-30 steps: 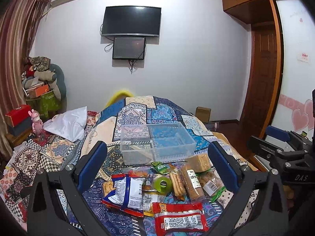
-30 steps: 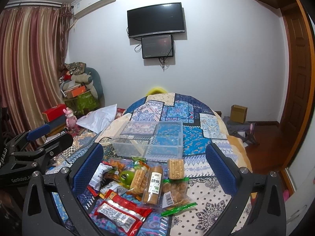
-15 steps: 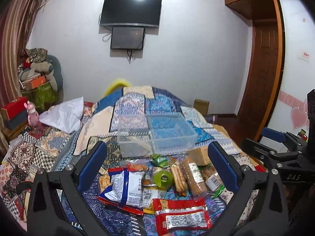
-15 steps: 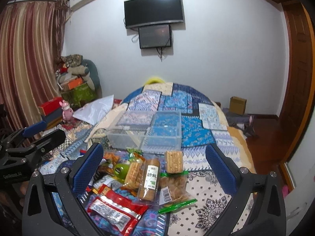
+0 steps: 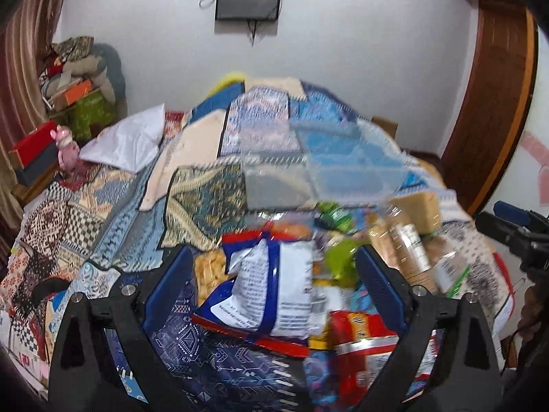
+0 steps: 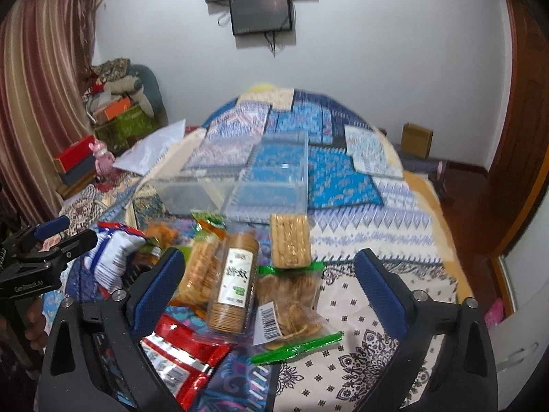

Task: Organize snacks
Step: 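Grasp the white-and-blue chip bag with the left gripper while the right grasps a cracker bar, then lower the chip bag into the clear box with the left gripper while the right drops the cracker bar in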

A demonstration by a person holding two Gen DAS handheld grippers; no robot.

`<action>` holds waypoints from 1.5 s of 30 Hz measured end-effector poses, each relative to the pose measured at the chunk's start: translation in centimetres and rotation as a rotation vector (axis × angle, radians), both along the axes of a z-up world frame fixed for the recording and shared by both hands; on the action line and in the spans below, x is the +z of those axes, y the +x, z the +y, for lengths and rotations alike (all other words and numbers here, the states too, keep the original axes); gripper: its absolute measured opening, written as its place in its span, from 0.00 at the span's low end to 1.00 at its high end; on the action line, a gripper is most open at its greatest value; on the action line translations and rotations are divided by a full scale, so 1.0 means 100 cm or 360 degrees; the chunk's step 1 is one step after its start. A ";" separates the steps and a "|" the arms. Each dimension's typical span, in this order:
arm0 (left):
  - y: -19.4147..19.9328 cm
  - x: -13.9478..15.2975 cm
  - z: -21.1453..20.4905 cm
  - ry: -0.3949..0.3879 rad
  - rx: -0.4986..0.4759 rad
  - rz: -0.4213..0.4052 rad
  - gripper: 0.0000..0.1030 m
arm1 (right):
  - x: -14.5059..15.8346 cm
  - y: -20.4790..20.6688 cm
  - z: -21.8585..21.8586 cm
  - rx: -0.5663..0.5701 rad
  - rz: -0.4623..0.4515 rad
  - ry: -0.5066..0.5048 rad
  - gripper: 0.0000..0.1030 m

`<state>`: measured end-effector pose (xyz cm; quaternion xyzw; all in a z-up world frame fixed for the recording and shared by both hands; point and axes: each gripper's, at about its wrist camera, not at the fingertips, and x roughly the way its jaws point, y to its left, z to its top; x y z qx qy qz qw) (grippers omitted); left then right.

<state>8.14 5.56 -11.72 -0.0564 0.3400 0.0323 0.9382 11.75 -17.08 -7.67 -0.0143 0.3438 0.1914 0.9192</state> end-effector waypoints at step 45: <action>0.036 0.026 0.017 -0.0084 0.0044 -0.0060 0.59 | -0.004 0.057 -0.013 -0.0040 0.0147 0.0185 0.33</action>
